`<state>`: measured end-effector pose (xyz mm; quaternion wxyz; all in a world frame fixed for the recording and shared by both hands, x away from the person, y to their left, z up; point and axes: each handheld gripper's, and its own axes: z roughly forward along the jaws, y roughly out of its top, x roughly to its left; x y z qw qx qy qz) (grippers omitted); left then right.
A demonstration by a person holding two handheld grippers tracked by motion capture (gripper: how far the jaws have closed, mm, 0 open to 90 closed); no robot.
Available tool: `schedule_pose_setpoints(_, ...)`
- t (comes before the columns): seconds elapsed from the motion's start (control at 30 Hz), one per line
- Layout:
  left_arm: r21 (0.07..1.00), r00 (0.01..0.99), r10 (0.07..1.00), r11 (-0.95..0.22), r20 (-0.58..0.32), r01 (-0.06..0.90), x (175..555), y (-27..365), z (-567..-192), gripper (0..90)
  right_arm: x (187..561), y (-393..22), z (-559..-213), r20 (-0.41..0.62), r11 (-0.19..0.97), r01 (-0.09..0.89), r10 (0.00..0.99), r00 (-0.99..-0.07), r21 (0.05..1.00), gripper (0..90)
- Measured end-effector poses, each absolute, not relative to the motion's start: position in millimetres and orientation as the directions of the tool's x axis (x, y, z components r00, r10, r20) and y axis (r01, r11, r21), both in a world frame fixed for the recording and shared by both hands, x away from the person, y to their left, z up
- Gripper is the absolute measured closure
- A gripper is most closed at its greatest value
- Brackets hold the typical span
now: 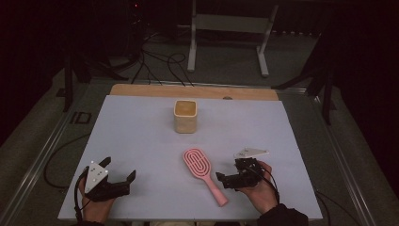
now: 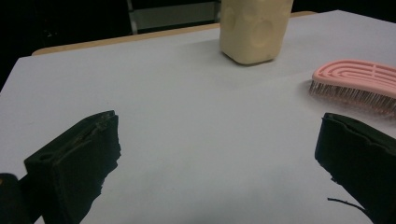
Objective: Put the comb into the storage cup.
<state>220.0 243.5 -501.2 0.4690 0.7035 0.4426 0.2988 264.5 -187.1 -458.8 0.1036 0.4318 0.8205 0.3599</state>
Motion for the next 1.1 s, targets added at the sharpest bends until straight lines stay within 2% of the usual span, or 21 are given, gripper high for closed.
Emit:
schedule_pose_setpoints(0.43,0.923,0.435,0.901,-0.172,0.006,0.344,220.4,243.1,-501.4,0.5,269.5,-163.1,-469.4,0.132,0.421,0.651,0.769,-0.625,0.631,9.9)
schedule_pose_setpoints(0.73,0.922,0.436,0.900,-0.177,0.009,0.346,220.4,242.9,-501.5,0.5,271.3,-146.1,-475.6,0.110,0.470,0.657,0.760,-0.641,0.589,14.8)
schedule_pose_setpoints(0.77,0.922,0.437,0.900,-0.176,0.009,0.345,220.4,242.9,-501.5,0.5,271.2,-141.7,-477.3,0.104,0.487,0.659,0.755,-0.648,0.573,20.8)
schedule_pose_setpoints(1.1,0.921,0.439,0.898,-0.179,0.009,0.346,220.8,242.3,-501.9,0.5,275.6,-128.6,-492.7,0.083,0.575,0.665,0.723,-0.686,0.477,47.3)
